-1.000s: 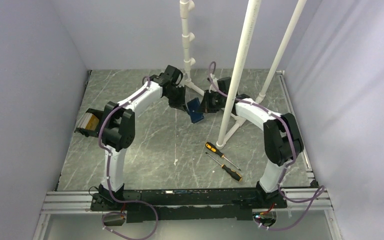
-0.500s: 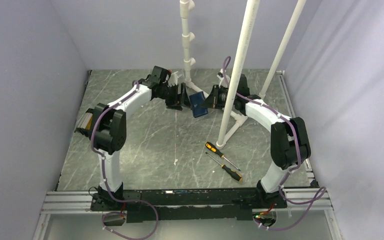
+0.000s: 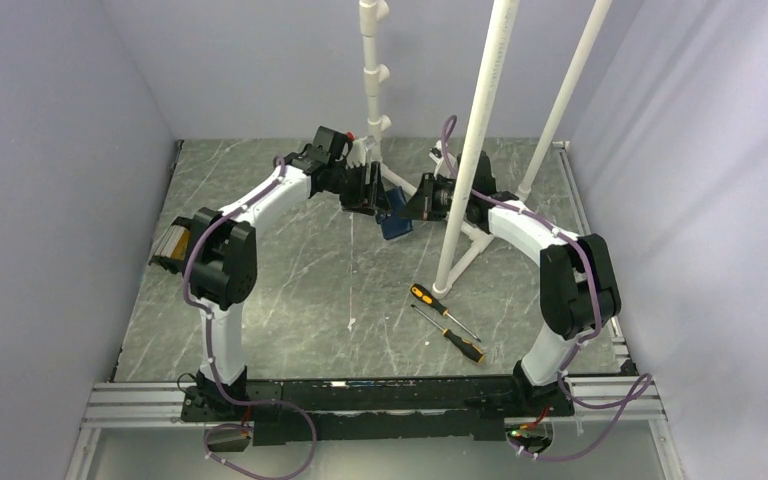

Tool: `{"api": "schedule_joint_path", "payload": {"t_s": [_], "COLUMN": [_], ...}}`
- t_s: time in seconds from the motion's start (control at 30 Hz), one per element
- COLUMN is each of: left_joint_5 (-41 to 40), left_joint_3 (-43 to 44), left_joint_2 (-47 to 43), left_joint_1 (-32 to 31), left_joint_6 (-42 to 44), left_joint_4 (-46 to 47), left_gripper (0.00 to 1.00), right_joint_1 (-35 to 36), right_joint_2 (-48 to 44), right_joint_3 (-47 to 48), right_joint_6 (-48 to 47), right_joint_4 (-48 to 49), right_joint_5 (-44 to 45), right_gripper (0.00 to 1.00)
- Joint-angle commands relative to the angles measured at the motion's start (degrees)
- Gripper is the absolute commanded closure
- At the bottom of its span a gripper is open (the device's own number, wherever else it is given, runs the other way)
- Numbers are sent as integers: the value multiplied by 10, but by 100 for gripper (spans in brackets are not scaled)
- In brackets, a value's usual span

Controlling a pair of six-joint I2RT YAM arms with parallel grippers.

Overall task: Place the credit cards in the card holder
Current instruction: Open the card holder at the center of the board.

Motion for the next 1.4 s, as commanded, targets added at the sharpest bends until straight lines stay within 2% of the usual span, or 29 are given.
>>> {"api": "schedule_joint_path", "payload": {"t_s": [0.0, 0.07, 0.27, 0.37, 0.5, 0.63, 0.7, 0.73, 0.8, 0.87, 0.97, 1.1, 1.3, 1.37], "left_joint_5": [-42, -43, -10, 1, 11, 8, -1, -7, -19, -12, -8, 4, 37, 38], "left_joint_3": [41, 38, 32, 41, 46, 43, 41, 39, 35, 37, 45, 49, 35, 2], "left_joint_2": [16, 9, 3, 13, 16, 1, -11, -16, -28, -35, -34, -25, -23, -43], "left_joint_1": [-3, -3, -3, -3, -3, -3, -2, -1, 4, 9, 15, 20, 19, 21], "left_joint_6": [25, 29, 34, 43, 47, 51, 55, 55, 49, 47, 51, 51, 34, 32], "left_joint_4": [-72, -73, -79, -94, -99, -95, -100, -102, -104, -111, -126, -138, -157, -156], "left_gripper": [41, 45, 45, 52, 65, 99, 100, 100, 100, 100, 100, 100, 100, 100], "right_joint_1": [-10, -18, -31, -31, -31, -31, -37, -40, -45, -51, -78, -110, -110, -110], "right_joint_2": [-22, -24, -29, -25, -23, -12, -2, 4, 21, 36, 21, -53, -186, -254], "right_joint_3": [-10, -14, -16, -16, -19, -22, -14, -7, 23, 49, 33, -18, -49, -75], "right_joint_6": [8, 14, 27, 36, 46, 63, 62, 56, 26, 2, 15, 37, 60, 74], "right_joint_4": [42, 42, 50, 60, 74, 89, 67, 44, -45, -122, -152, -154, -296, -330], "right_joint_5": [-10, -8, -24, -40, -54, -77, -70, -56, 26, 99, 182, 251, 484, 520], "right_gripper": [100, 100, 100, 100, 100, 100, 97, 86, 59, 41, 37, 35, 36, 36]}}
